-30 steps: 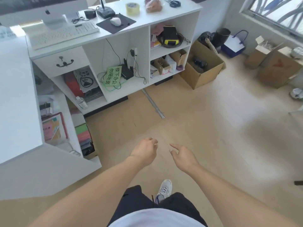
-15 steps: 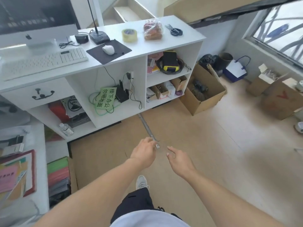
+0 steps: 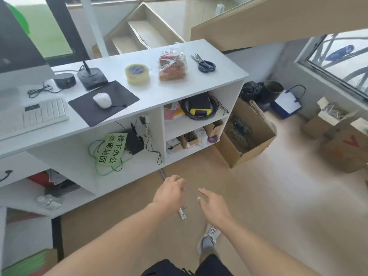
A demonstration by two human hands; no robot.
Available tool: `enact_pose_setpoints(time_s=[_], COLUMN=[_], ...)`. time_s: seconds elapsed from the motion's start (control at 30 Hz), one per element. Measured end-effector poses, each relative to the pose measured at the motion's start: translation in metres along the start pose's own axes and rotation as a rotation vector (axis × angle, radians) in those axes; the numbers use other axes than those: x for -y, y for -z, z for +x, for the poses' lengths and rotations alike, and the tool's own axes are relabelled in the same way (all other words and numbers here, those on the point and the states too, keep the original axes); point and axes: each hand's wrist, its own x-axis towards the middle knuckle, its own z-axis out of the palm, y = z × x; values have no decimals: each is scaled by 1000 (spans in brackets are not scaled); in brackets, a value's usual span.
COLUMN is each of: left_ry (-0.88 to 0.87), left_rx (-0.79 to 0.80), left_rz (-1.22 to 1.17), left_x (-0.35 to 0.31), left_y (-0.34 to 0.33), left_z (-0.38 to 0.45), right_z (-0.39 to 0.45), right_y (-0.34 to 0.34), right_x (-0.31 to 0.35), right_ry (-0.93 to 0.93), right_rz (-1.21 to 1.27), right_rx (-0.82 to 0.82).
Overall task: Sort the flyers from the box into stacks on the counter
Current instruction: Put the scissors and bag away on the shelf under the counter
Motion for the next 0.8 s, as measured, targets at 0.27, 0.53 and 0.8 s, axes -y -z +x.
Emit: enact_pose_setpoints(time_s=[0.27,0.53,0.8], left_ry=[152,217,156], left_rx=[-152,-254,-364], left_rz=[-86,-127,-156], left_x=[-54,-79,-63], left_y=[42,84,134], left_z=[128,210,318], right_z=[133,227,333], right_y=[118,176,220], right_x=[3,37,84], right_ry=[129,249,343], right_rz=[-28,-69,-62], right_rx=[50,111,61])
